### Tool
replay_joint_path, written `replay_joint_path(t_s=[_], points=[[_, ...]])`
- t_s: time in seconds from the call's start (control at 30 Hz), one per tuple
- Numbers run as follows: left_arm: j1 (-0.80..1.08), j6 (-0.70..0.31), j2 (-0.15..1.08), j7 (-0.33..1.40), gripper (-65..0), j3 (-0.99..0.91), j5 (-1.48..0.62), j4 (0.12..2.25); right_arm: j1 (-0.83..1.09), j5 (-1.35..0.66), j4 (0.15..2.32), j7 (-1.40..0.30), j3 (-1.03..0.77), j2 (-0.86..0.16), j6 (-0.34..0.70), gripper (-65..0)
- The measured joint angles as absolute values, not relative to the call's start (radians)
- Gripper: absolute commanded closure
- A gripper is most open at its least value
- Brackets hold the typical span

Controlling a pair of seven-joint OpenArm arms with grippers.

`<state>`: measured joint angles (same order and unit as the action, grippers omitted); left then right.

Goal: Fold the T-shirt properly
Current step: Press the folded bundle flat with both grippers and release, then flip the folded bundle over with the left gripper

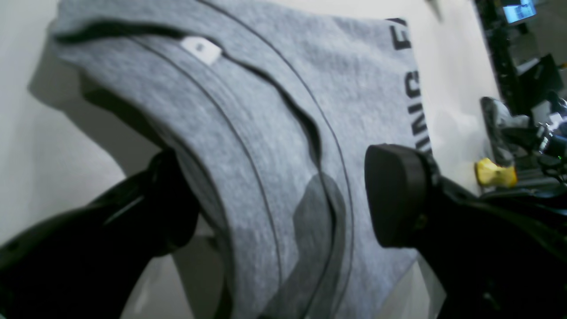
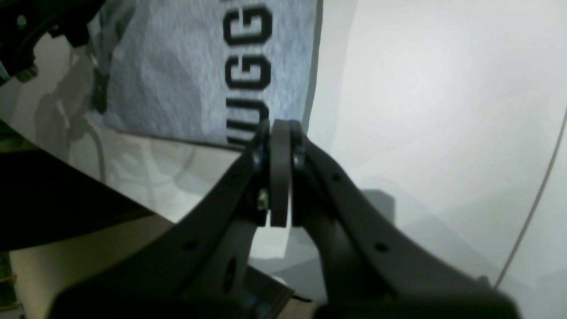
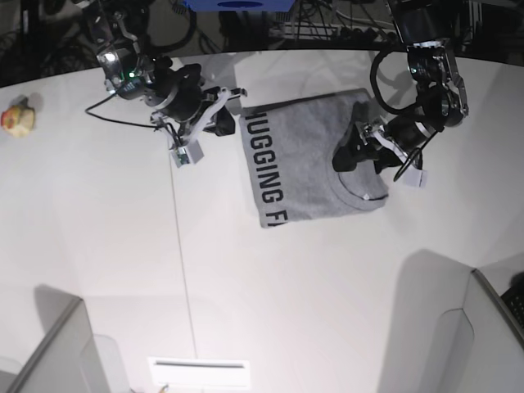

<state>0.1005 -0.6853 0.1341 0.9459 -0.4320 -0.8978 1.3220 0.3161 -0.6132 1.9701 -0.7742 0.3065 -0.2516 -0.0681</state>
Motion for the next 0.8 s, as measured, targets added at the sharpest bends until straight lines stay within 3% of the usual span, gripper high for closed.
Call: replay_joint_path(t_s=[0.1, 0.23, 0.33, 0.5, 0.8], points=[[0.081, -0.686, 0.130, 0.949, -42.1, -0.426, -0.826, 1.322, 0.320, -0.626, 1.970, -0.777, 0.276, -0.244, -0.067, 0.0], [0.076, -0.678, 0.124, 0.938, -14.5, -0.356, -0.781, 1.311, 0.351, -0.617, 1.970, -0.771, 0.168, -0.240, -0.068, 0.0], [0.075, -0.606, 0.117, 0.942, 0.0, -0.305, -0.787, 1.312, 0.393, -0.621, 1.971, -0.758, 0.049, -0.198, -0.067, 0.0], [0.028, -0.541, 0.196, 0.947, 0.0, -0.153, -0.788, 1.314, 0.439, -0.621, 1.970, -0.775, -0.120, -0.150, -0.067, 0.0], [-0.132, -0.522, 0.337, 0.949, 0.0, 0.244, -0.772, 1.313, 0.480, -0.622, 1.970, -0.771, -0.248, -0.125, -0.067, 0.0]])
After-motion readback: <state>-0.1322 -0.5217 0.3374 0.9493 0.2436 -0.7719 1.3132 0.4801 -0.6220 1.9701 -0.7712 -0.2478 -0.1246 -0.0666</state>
